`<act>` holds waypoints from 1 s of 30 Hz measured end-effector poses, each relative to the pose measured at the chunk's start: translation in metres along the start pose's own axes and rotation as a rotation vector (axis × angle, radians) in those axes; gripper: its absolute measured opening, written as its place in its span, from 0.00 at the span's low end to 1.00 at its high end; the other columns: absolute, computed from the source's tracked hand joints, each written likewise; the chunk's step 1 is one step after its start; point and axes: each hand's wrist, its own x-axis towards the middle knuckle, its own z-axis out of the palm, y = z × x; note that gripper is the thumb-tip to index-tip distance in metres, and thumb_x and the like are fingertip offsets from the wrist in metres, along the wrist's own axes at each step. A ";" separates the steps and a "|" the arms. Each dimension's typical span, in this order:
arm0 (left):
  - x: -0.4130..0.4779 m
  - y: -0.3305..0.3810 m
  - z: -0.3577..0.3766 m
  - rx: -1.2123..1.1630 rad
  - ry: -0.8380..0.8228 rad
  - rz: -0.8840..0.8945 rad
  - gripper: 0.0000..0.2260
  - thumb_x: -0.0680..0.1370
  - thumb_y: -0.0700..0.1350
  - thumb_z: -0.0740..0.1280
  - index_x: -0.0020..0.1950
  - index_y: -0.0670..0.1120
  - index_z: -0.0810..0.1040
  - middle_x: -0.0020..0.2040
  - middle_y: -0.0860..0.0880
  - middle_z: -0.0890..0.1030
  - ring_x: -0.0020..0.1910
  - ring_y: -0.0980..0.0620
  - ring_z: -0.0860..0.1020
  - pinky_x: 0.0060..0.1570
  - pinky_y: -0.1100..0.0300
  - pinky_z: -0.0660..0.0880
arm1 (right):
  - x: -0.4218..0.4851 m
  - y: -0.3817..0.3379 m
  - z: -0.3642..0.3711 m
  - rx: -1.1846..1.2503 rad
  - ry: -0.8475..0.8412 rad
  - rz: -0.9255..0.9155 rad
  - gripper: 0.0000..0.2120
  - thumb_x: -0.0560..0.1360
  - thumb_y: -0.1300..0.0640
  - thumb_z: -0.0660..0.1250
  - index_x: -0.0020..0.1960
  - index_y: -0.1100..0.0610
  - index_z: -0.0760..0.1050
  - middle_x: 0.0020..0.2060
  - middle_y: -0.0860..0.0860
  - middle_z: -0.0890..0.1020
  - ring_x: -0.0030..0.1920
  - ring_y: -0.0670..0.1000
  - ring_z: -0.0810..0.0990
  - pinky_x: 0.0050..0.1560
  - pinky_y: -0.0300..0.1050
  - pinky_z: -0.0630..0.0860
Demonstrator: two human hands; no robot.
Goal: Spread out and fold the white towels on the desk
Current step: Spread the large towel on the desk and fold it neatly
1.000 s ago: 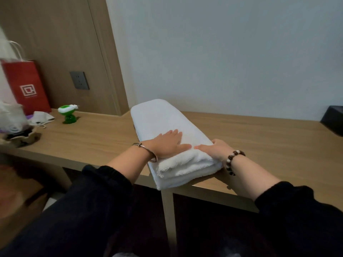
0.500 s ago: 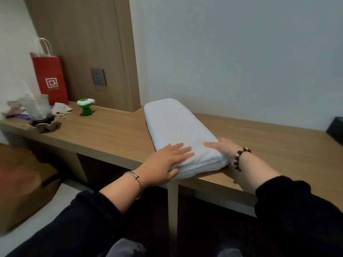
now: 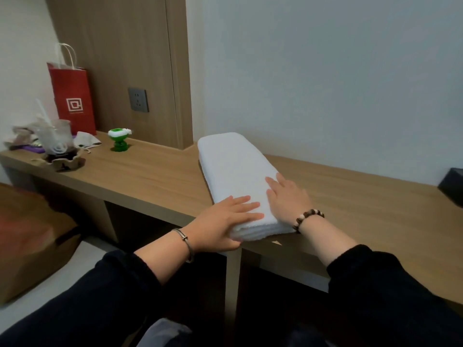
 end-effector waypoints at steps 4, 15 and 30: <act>-0.003 -0.006 0.000 0.037 -0.023 0.045 0.35 0.70 0.49 0.74 0.73 0.48 0.63 0.76 0.51 0.58 0.76 0.52 0.51 0.75 0.54 0.49 | 0.005 0.010 0.005 0.066 0.044 -0.026 0.23 0.81 0.49 0.44 0.76 0.47 0.54 0.77 0.48 0.52 0.75 0.52 0.56 0.71 0.55 0.60; -0.002 -0.007 0.000 0.163 -0.004 0.047 0.30 0.73 0.36 0.68 0.74 0.43 0.63 0.75 0.46 0.61 0.75 0.48 0.58 0.71 0.54 0.62 | -0.002 0.021 -0.014 0.151 -0.035 -0.069 0.22 0.83 0.53 0.46 0.76 0.54 0.58 0.77 0.52 0.55 0.76 0.51 0.54 0.74 0.49 0.54; 0.115 0.075 0.025 0.032 0.013 -0.011 0.15 0.76 0.51 0.66 0.58 0.44 0.74 0.54 0.46 0.80 0.50 0.45 0.78 0.48 0.54 0.72 | 0.023 0.071 -0.057 0.519 -0.055 0.292 0.17 0.81 0.58 0.56 0.67 0.62 0.71 0.66 0.60 0.73 0.66 0.58 0.71 0.60 0.42 0.68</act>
